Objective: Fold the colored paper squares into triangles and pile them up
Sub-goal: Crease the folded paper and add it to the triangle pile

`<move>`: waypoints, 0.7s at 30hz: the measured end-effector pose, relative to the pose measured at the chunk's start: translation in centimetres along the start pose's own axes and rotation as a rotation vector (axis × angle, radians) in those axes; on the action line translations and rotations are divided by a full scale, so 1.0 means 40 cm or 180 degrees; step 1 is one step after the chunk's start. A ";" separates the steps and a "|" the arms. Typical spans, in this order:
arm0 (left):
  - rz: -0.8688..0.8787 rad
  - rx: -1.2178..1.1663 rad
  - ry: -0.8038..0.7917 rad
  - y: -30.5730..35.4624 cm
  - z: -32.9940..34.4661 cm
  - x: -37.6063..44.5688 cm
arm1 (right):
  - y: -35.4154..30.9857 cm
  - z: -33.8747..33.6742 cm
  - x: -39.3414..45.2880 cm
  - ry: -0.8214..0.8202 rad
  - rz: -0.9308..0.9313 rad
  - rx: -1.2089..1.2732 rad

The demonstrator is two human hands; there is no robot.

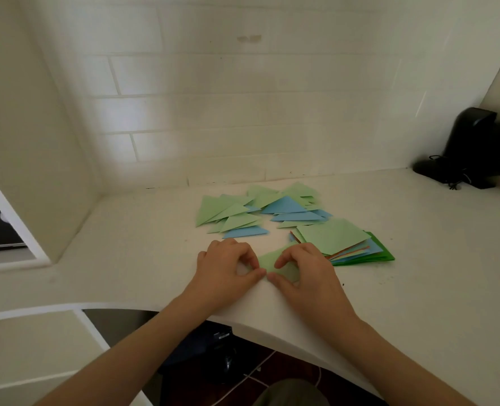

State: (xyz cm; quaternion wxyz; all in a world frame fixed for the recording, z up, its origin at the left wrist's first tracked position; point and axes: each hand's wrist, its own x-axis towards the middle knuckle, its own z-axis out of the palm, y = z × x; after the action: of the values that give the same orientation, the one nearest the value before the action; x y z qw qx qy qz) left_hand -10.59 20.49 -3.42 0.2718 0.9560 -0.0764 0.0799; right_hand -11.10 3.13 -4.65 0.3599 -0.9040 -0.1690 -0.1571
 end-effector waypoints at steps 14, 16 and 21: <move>0.0733 -0.0294 0.0004 -0.043 -0.013 -0.030 | -0.010 -0.023 0.004 -0.0182 0.0079 -0.0154; 0.0740 -0.0297 0.0010 -0.043 -0.019 -0.037 | -0.021 -0.012 0.013 -0.0247 0.0202 -0.0105; 0.0994 -0.0243 -0.0128 -0.035 -0.043 -0.048 | -0.044 -0.008 0.042 -0.0557 0.0079 -0.0081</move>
State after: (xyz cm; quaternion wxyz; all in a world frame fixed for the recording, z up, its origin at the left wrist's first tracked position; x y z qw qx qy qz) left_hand -12.38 22.77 -3.07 0.2906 0.9229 -0.2324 0.0990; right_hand -10.40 4.43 -2.69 0.3342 -0.9208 -0.1865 -0.0752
